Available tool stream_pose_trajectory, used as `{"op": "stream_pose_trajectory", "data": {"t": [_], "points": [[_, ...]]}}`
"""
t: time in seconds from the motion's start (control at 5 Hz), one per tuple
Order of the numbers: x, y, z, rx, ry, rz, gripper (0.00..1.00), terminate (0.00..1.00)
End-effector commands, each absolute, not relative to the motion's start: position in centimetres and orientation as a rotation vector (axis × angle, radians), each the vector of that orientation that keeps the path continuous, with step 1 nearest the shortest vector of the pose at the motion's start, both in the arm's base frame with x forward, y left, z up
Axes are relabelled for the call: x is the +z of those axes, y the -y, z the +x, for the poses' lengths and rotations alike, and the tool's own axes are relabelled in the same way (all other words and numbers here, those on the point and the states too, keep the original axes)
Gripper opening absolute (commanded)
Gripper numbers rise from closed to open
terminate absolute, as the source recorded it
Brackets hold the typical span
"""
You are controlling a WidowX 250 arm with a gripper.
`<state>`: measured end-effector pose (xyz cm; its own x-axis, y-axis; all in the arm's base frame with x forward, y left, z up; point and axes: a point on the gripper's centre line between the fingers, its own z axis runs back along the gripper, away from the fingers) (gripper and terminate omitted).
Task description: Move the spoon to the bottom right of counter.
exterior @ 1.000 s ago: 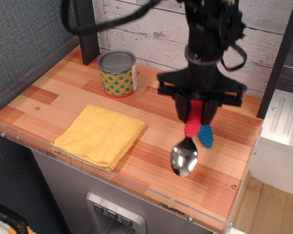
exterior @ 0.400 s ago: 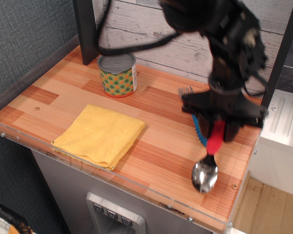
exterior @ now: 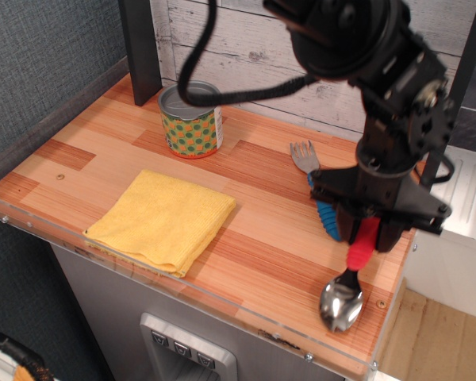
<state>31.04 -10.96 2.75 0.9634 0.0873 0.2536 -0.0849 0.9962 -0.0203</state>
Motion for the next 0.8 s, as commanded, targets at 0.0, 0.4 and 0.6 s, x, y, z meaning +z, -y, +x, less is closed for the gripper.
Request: {"op": "stream_pose_trajectory", "data": {"t": [0.0, 0.4, 0.6], "points": [[2.9, 10.8, 31.4, 0.087, 0.257, -0.008, 0.00, 0.00], [3.5, 10.7, 31.4, 0.078, 0.250, -0.002, 1.00, 0.00], [4.9, 10.3, 31.2, 0.086, 0.276, -0.025, 1.00, 0.00]]}}
